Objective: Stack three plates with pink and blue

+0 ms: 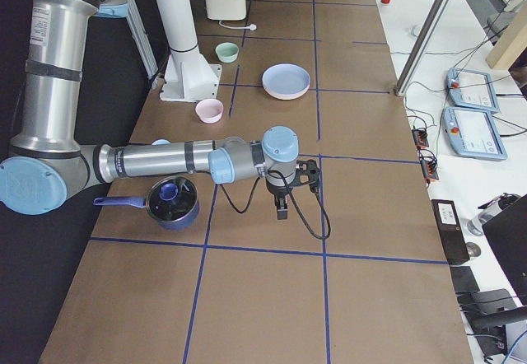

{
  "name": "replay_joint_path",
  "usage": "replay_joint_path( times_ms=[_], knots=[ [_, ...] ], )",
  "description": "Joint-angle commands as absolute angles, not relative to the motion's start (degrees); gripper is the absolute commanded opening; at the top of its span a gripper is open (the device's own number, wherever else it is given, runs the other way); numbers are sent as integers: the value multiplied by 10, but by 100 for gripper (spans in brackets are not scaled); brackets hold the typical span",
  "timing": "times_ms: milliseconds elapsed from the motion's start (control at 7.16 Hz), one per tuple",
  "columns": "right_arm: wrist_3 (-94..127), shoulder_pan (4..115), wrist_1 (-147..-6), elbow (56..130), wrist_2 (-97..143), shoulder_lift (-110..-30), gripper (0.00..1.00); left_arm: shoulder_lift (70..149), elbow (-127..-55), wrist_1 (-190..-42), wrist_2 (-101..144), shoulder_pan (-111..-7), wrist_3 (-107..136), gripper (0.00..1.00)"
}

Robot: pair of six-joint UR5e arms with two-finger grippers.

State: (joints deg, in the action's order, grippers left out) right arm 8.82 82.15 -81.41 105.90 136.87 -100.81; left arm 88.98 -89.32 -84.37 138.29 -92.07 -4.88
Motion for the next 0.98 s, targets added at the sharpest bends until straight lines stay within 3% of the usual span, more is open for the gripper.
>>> replay_joint_path(
  times_ms=[0,140,419,838],
  knots=[
    [71,883,-806,1035,1370,-1016,100,882,-889,-856,1383,-921,-49,100],
    [51,896,-806,1007,1375,-1017,100,882,-890,-858,1383,-921,-49,100],
    [36,902,-888,1011,1376,-1001,100,882,-889,-858,1383,-921,-49,100],
    [29,886,-897,1012,1367,-1001,100,883,-890,-858,1383,-921,-49,100]
  ],
)
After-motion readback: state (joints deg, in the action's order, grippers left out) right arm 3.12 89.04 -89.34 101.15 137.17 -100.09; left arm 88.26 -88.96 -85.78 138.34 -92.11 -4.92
